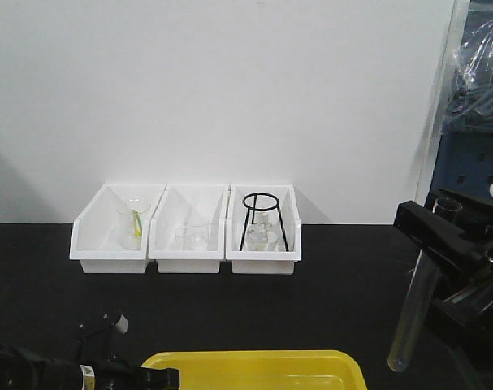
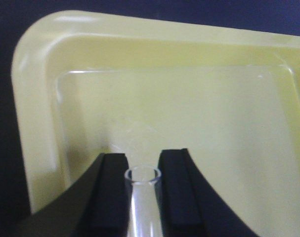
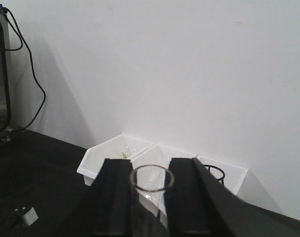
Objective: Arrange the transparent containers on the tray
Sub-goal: 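Lower both tubes down into the yellow tray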
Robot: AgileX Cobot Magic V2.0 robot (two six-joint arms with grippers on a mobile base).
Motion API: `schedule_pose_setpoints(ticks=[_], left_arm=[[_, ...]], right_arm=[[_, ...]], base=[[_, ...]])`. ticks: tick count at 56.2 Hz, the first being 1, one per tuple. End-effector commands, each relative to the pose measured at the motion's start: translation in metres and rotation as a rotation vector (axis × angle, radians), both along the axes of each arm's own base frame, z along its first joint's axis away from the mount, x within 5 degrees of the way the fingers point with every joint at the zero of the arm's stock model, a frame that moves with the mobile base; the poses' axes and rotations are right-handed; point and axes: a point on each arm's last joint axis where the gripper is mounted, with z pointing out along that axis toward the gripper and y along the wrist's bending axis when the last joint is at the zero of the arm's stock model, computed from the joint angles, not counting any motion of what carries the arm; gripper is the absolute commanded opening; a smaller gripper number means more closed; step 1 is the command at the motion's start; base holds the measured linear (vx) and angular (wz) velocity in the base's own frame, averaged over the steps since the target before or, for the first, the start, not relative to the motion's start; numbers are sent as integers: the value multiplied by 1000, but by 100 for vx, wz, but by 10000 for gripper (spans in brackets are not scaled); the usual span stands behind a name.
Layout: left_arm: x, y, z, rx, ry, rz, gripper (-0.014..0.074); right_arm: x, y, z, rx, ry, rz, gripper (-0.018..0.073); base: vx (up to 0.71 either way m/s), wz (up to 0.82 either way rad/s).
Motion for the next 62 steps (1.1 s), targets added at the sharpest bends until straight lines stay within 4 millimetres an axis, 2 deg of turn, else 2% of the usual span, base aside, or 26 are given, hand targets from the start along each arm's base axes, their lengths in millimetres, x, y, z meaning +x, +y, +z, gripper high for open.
schedule_pose_setpoints(ticks=[1, 8, 14, 23, 33, 45, 62], left_arm=[[5, -4, 23, -40, -63, 13, 382], [5, -3, 23, -35, -65, 18, 411], [5, -3, 23, -33, -65, 19, 411], [5, -4, 23, -41, -63, 12, 411], [5, -4, 25, -42, -68, 11, 411], [4, -4, 25, -46, -66, 7, 411], [3, -7, 25, -69, -59, -15, 411]], right_arm=[[-1, -1, 9, 58, 5, -3, -11], [17, -3, -7, 113, 161, -94, -11], [40, 1, -30, 104, 290, -151, -11], [78, 24, -76, 97, 468, -92, -11], [107, 47, -130, 76, 625, 9, -11], [124, 56, -178, 80, 771, 14, -11], [136, 57, -221, 28, 839, -40, -11]], base=[[0, 0], [0, 0], [0, 0], [0, 0], [0, 0], [0, 0], [0, 0]])
